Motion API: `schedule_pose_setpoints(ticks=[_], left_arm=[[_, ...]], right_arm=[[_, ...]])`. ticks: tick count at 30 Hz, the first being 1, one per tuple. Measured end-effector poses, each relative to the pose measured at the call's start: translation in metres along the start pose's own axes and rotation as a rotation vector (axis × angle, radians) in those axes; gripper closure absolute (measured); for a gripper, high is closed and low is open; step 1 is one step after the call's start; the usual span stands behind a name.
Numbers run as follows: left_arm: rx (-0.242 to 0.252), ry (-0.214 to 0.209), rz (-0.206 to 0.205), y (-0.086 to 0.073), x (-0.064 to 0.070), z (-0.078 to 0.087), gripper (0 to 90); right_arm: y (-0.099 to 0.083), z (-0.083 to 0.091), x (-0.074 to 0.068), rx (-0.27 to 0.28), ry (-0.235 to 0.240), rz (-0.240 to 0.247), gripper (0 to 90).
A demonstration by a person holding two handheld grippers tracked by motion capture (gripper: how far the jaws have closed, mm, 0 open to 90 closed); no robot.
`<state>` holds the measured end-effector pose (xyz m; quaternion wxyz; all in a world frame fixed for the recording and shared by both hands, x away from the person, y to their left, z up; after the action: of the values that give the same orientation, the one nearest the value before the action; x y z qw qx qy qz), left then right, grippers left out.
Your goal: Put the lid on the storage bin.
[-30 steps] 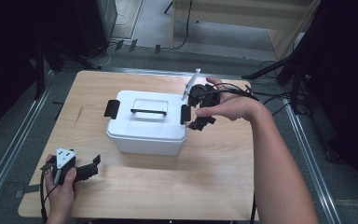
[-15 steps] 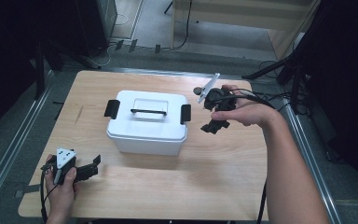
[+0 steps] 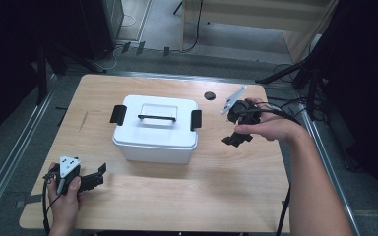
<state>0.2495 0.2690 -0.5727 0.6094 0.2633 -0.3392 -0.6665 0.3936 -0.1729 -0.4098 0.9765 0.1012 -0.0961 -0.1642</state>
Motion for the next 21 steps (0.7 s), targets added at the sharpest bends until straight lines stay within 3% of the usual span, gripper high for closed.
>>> schedule_pose_setpoints(ticks=[13,21], left_arm=[[-0.001,-0.001,0.0,0.0,0.0,0.0,2.6],[0.001,0.001,0.0,0.0,0.0,0.0,2.6]], right_arm=[[-0.033,-0.009,-0.002,0.014,-0.042,-0.028,5.0],[-0.053,-0.021,-0.009,0.039,-0.037,-0.065,5.2]])
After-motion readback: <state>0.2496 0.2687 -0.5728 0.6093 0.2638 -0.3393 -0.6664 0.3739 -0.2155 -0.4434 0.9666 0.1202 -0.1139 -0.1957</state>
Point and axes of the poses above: each handheld gripper's, and its own axes: z roughly backward along the jaws, y roughly out of its top, x roughly to its right, the point moved 4 cm from there along -z, roughly forward along the jaws, and after that the axes turned 7 degrees about -x, right-handed, at the moved point
